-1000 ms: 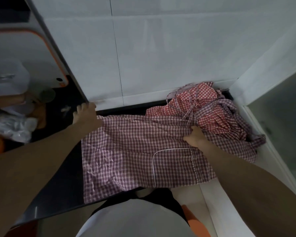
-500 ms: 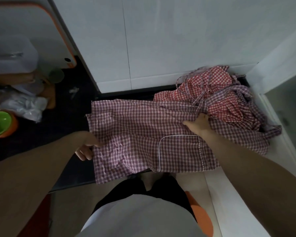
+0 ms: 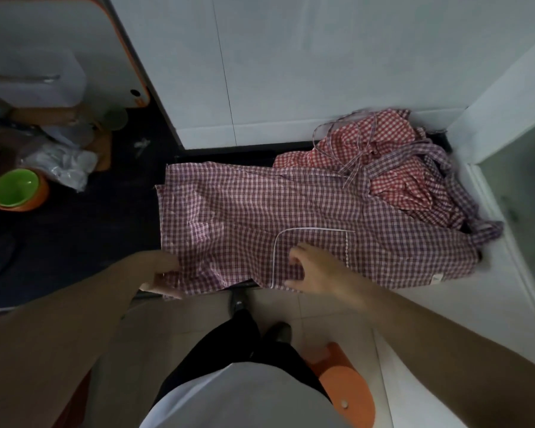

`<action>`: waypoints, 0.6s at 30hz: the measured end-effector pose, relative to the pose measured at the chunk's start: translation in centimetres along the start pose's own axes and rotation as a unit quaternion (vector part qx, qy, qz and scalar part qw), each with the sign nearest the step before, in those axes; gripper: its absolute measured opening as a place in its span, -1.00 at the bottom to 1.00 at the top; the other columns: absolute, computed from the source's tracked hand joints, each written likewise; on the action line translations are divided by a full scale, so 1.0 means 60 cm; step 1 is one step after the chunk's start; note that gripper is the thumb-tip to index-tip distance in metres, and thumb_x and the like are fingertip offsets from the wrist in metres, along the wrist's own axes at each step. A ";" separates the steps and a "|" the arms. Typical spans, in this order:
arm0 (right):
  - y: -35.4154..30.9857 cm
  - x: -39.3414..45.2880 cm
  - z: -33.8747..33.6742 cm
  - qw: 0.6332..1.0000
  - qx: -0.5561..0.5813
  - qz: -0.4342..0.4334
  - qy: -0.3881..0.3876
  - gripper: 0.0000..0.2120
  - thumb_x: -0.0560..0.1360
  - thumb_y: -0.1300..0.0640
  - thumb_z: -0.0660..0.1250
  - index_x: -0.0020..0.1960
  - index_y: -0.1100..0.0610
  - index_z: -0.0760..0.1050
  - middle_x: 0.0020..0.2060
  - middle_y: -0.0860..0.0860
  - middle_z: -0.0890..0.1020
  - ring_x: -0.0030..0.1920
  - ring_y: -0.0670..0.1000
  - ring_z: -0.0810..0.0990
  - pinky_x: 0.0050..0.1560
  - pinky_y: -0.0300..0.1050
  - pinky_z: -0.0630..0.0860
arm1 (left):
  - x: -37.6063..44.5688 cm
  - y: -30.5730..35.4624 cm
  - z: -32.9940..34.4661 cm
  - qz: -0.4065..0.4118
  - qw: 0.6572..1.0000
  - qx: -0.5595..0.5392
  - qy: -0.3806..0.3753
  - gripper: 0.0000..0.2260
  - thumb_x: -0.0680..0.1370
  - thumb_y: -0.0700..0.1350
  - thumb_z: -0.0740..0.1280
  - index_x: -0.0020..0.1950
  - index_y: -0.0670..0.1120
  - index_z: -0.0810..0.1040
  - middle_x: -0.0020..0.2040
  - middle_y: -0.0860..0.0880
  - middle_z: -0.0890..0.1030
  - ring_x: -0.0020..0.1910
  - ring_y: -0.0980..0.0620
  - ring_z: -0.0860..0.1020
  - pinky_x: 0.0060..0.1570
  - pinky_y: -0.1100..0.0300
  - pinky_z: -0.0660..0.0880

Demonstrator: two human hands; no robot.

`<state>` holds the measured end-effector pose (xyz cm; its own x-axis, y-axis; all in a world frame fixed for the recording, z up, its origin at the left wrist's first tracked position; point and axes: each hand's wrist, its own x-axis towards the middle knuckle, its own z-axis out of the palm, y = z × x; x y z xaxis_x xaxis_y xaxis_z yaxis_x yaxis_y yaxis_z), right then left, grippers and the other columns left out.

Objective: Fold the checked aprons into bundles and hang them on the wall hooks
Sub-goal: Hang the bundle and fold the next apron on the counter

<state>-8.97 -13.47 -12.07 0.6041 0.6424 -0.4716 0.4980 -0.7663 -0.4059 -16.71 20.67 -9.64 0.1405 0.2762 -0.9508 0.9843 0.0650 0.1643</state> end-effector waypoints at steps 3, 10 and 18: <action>-0.001 -0.006 0.056 0.995 -0.096 -0.007 0.029 -0.27 0.38 -0.23 0.49 0.37 0.14 0.36 0.33 0.08 0.29 0.33 0.07 0.28 0.34 0.04 0.39 | -0.006 -0.020 0.011 0.026 0.999 -0.041 0.008 -0.86 0.67 -0.24 0.19 -0.01 -0.26 0.49 -0.02 -0.27 0.59 -0.04 -0.29 0.59 -0.07 -0.32 0.59; 0.016 -0.029 0.101 0.973 -0.126 0.058 0.183 -0.67 0.36 0.11 0.55 0.01 0.27 0.57 0.33 0.27 0.42 0.48 0.27 0.31 0.46 0.22 0.32 | -0.023 -0.004 -0.044 0.265 0.883 -0.325 0.213 -0.93 0.42 -0.28 0.33 -0.26 -0.19 0.53 -0.25 -0.09 0.56 -0.16 -0.07 0.52 -0.21 0.09 0.47; 0.014 -0.060 0.088 0.988 -0.086 0.113 0.059 -0.63 0.46 -0.22 0.39 -0.02 0.09 0.59 0.59 0.09 0.10 0.61 0.15 -0.13 0.57 0.25 -0.16 | 0.054 -0.068 -0.123 0.093 0.976 0.179 0.080 -0.82 0.40 -0.27 0.55 -0.10 -0.30 0.62 -0.01 -0.24 0.65 -0.11 -0.11 0.63 -0.15 0.04 0.63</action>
<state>-14.03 -16.37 -14.86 0.7755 0.4563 -0.4363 0.4335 -0.8873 -0.1575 -21.05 28.37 -11.45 0.3308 0.3993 -0.8550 0.9215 -0.3321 0.2014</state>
